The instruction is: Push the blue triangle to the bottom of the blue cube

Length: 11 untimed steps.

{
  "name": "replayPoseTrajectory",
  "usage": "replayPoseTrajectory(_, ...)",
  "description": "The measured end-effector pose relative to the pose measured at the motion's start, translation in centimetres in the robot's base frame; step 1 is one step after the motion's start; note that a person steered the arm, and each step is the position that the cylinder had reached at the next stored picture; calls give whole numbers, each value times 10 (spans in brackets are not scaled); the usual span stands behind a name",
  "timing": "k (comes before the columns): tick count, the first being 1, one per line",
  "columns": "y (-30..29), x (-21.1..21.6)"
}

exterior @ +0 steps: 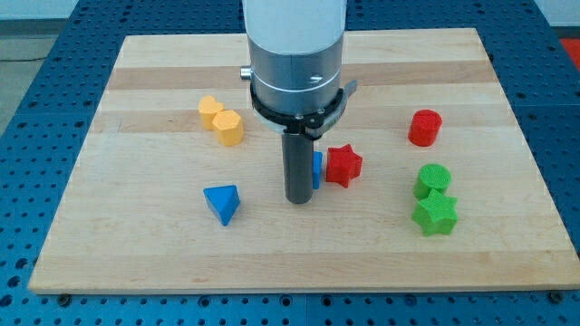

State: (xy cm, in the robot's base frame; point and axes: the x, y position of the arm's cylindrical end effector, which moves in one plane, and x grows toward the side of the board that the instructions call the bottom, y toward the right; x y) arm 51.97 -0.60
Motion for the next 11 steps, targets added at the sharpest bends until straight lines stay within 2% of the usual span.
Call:
replayPoseTrajectory(1, -3, 38)
replayPoseTrajectory(2, -62, 68)
replayPoseTrajectory(3, -130, 74)
replayPoseTrajectory(4, -160, 45)
replayPoseTrajectory(5, -152, 10)
replayPoseTrajectory(6, -104, 7)
replayPoseTrajectory(7, -56, 7)
replayPoseTrajectory(10, -48, 42)
replayPoseTrajectory(11, -39, 43)
